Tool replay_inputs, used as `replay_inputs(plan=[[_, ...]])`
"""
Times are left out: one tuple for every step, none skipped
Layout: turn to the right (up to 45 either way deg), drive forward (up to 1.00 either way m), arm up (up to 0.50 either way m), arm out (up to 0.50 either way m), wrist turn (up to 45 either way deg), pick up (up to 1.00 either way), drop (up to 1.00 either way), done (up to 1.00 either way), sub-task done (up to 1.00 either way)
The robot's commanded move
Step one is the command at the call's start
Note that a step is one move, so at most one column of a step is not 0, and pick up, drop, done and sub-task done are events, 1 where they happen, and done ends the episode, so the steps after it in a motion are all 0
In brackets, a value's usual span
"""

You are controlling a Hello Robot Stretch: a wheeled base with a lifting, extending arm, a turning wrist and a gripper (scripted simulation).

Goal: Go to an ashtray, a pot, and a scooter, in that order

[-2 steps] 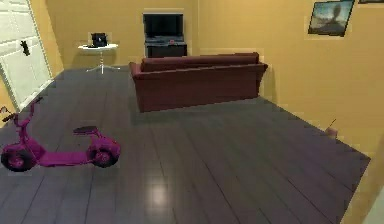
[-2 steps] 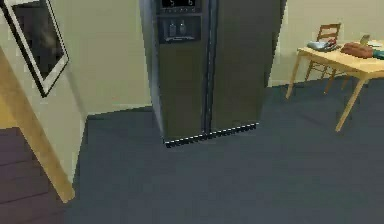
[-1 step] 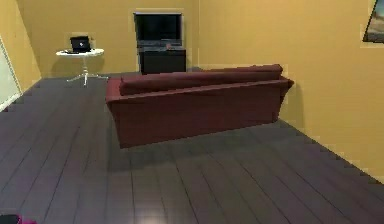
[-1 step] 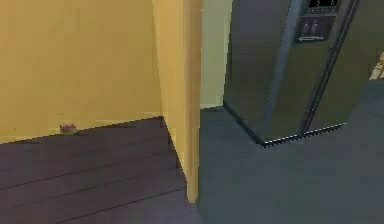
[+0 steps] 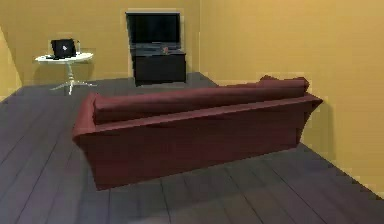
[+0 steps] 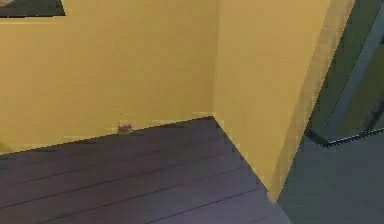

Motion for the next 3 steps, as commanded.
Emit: replay_inputs(plan=[[-33.0,0.00,0.00,0.00,0.0,0.00,0.00,0.00,0.00],[0.0,0.25,0.00,0.00,0.0,0.00,0.00,0.00,0.00],[-15.0,0.00,0.00,0.00,0.0,0.00,0.00,0.00,0.00]])
